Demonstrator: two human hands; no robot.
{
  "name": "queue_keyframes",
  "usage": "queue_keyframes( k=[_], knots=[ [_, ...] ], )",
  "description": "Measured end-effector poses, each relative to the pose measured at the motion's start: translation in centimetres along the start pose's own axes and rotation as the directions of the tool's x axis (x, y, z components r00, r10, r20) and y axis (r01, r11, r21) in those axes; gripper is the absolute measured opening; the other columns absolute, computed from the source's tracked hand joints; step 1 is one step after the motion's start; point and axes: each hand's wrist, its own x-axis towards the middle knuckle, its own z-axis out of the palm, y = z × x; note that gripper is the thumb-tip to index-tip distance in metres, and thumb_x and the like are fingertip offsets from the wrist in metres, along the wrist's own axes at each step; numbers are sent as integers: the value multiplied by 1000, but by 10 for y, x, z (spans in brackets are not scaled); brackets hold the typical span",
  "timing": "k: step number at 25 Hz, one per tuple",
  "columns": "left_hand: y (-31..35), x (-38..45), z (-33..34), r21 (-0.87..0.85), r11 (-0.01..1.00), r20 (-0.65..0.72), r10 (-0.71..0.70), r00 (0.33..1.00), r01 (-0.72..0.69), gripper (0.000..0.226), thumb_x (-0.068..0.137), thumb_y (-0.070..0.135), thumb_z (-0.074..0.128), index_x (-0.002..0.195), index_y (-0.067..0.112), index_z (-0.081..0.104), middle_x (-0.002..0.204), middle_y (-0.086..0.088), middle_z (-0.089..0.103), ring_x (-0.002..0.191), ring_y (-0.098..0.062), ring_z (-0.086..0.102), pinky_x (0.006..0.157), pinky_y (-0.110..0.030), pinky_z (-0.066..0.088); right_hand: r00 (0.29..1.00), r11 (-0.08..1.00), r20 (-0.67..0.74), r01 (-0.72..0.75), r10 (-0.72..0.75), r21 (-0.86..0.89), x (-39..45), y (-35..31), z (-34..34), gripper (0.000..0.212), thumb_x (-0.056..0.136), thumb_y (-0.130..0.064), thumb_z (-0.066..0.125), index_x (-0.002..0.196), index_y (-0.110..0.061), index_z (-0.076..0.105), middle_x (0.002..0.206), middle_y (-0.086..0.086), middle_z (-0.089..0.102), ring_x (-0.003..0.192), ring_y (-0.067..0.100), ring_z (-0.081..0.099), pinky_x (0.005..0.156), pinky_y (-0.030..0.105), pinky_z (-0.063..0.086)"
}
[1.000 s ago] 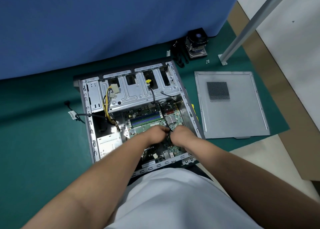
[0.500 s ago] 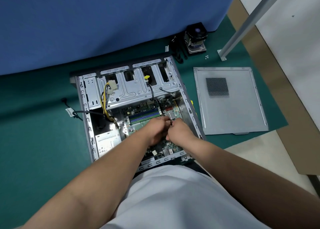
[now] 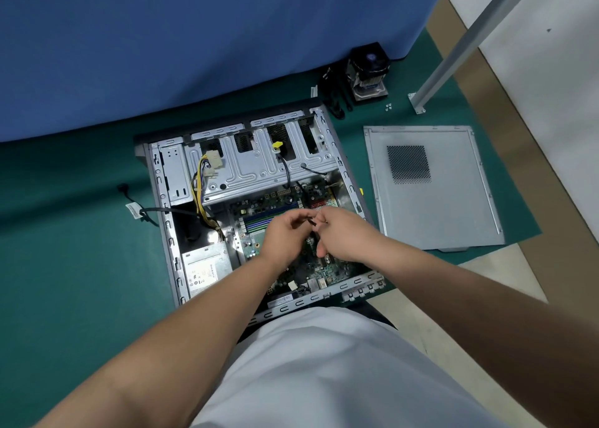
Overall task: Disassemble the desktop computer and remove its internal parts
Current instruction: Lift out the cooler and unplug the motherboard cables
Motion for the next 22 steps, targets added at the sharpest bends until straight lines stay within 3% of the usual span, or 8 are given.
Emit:
queue_keyframes(
  k=[4,7,11,14,16,18,20,22],
  knots=[
    [-2,-4,-16,219,956,-29,207,978,-196,13,98,24,68,109,28,75,121,12,63,106,2,57,90,-3,38,978,939,-95,149,-186,-309,-8,-8,-23,16,102,-22,47,103,-20,63,87,1,70,77,22,62,68,33,51],
    [-3,-8,-26,314,907,48,281,958,-282,16,100,26,66,113,26,74,119,17,69,111,1,60,97,-9,40,901,725,-115,256,-419,-639,-11,-13,-34,15,100,-22,51,101,-23,66,89,1,63,87,28,62,75,37,47],
    [4,-12,-37,328,907,94,249,964,-266,16,100,32,65,112,31,74,110,21,71,103,4,61,84,-3,39,688,389,-35,367,-725,-845,-5,-10,-32,18,89,-15,60,102,-25,69,96,-5,65,106,25,56,100,45,33],
    [9,-16,-44,348,868,125,331,935,-354,12,103,32,60,101,39,70,91,31,67,89,9,60,72,-5,37,490,289,-91,346,-867,-892,0,0,-28,21,84,-17,59,96,-29,72,116,-3,65,124,28,49,106,50,29],
    [11,-20,-42,331,877,67,346,936,-348,13,103,34,60,98,41,70,77,32,66,71,9,59,61,-7,37,446,415,-245,337,-861,-845,4,5,-21,21,84,-21,66,101,-31,72,141,1,53,133,31,41,105,50,29],
    [12,-21,-35,310,904,-12,313,950,-294,16,102,41,59,107,38,74,71,19,70,58,-2,60,55,-16,43,448,671,-512,350,-733,-654,7,5,-11,34,88,-28,74,120,-32,67,152,2,40,134,29,39,107,44,33],
    [12,-20,-28,344,903,-57,295,954,-259,22,101,47,57,107,36,74,68,10,70,57,-10,62,59,-30,51,529,873,-719,431,-451,-230,6,2,1,45,91,-33,73,132,-28,55,145,-3,40,125,16,46,106,30,40],
    [14,-16,-22,419,861,-58,341,938,-287,27,100,50,53,94,30,71,59,10,61,54,-8,57,54,-29,44,663,848,-715,493,-223,193,7,0,8,37,93,-36,71,125,-27,55,125,-11,55,100,4,60,87,19,50]
  ],
)
